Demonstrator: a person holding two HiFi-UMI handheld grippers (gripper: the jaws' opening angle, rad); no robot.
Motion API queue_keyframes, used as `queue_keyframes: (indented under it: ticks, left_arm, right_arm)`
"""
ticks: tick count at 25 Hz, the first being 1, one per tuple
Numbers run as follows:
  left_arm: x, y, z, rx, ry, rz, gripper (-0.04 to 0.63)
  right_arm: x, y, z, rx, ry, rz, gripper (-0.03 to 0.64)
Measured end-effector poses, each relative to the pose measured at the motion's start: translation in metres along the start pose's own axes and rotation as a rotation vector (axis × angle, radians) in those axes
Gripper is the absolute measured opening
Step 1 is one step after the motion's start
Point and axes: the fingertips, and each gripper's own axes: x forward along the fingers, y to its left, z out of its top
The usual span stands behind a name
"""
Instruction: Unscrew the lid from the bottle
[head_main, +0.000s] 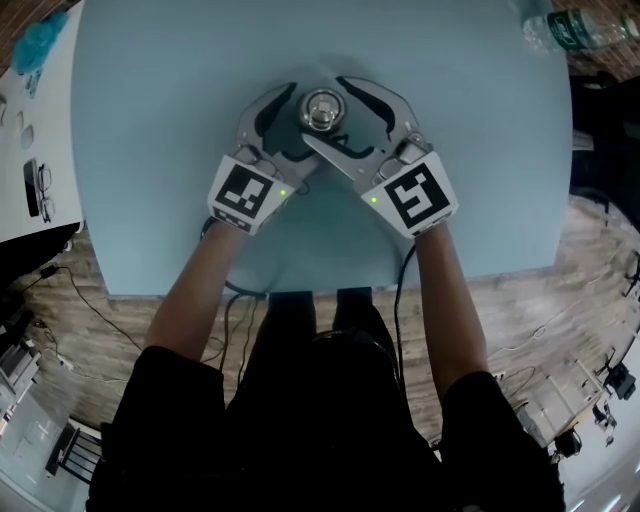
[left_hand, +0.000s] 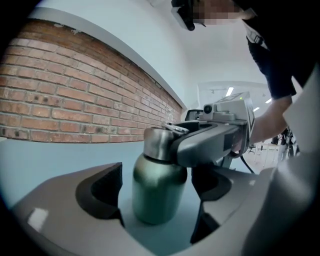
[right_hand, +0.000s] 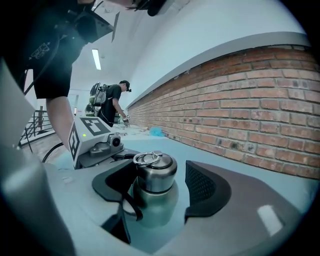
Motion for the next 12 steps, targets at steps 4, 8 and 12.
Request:
queue_keyframes:
  ticks: [4,8,12]
  left_arm:
    - [-0.0005,-0.0027,-0.0006,0.016,0.006,0.030,0.416]
    - [-0.0003,-0.0036,-0.0025,0.011,0.008,0.073,0.414]
    - [0.0010,-0.0037,-0.0026,0.005,0.001,0.115,0.411]
  right_arm:
    - [-0.0028,-0.0017,0.0016,0.015,0.000,-0.044,0.314]
    - [-0.0051,-0.0003,0.0021,0.066,-0.012,-0.095,0.314]
    - [-0.0050,0.0011,0.0012,0.101,-0.015,-0.133,0.313]
